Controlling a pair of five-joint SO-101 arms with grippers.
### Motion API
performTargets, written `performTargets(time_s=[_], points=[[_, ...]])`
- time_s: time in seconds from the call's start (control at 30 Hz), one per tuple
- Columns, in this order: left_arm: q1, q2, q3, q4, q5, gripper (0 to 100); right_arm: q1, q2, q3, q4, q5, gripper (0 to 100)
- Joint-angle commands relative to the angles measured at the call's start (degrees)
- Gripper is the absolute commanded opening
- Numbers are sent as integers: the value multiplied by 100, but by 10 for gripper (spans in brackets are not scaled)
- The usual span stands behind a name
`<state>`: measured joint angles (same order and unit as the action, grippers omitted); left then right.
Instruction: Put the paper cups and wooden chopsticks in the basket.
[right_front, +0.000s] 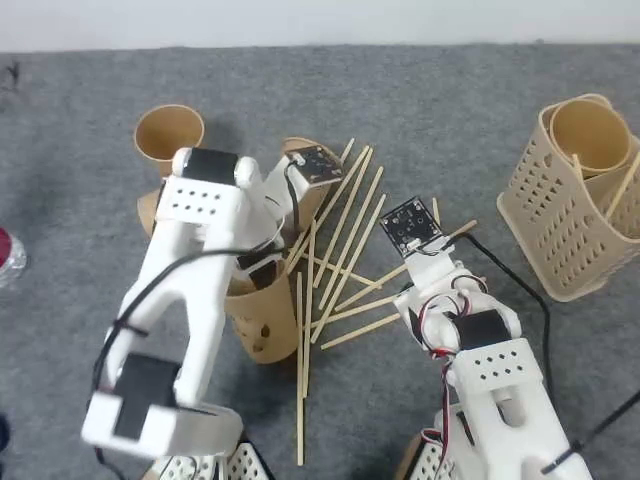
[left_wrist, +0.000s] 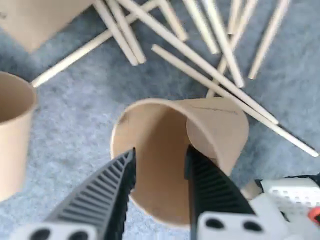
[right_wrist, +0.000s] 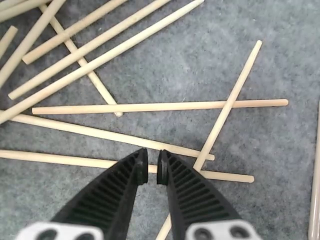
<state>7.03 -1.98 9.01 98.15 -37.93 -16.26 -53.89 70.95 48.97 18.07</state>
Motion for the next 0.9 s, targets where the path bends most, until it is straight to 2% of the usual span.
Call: performTargets(time_s=[0.0,0.13,0.33,0.67,0.77,0.87], points=[[193,-1055,92,246,-97,165,4,-119,-35,-92,9,58],[448,-1829,549,246,-97,166,4,-119,-35,-92,9,58],[475,-2840,1077,246,-62,166,4,-119,-35,-66,9,58],[440,-3719,2062,211,-70,166,48,-119,-35,-75,9,58],[220,-3824,1455,-88,-62,166,48,-119,-35,-75,9,58],[-264,-3859,866,-1116,343,166,48,-119,-26,-66,9,58]])
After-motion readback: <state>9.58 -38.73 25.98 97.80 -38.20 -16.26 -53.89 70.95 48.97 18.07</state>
